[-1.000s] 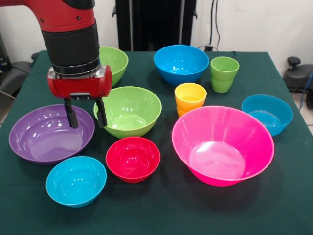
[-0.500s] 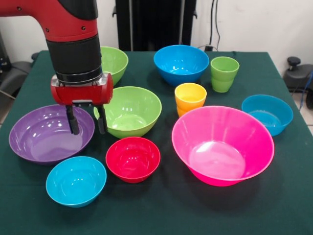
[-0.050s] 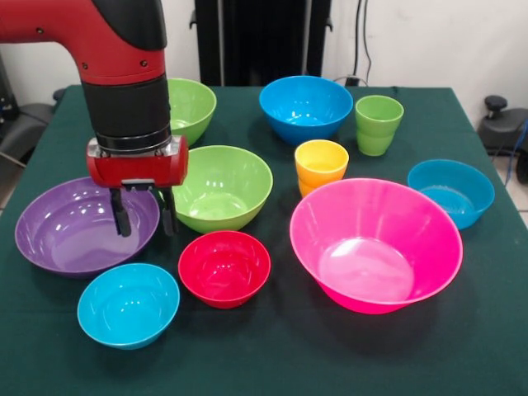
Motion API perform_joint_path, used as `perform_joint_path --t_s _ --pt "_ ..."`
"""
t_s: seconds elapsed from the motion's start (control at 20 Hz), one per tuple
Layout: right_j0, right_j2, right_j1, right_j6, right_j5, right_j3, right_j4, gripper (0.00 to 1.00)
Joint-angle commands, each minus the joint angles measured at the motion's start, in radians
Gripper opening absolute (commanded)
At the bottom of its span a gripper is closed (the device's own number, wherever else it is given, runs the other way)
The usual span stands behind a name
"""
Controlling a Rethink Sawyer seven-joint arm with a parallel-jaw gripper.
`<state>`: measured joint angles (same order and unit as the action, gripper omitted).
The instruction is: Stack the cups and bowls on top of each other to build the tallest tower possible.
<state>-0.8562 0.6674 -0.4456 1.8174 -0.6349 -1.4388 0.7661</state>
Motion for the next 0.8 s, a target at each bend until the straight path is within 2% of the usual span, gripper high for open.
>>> perform_joint_path --t_s 0.05,0.5,0.8 --pt "0.017 -0.068 0.051 -0.123 0.032 0.011 0.084 1.0" --pt "0.013 -0.083 0.12 -0.135 0.026 0.028 0.096 1.0" --pt "0.013 -0.088 0.125 -0.153 0.03 0.017 0.101 1.0"
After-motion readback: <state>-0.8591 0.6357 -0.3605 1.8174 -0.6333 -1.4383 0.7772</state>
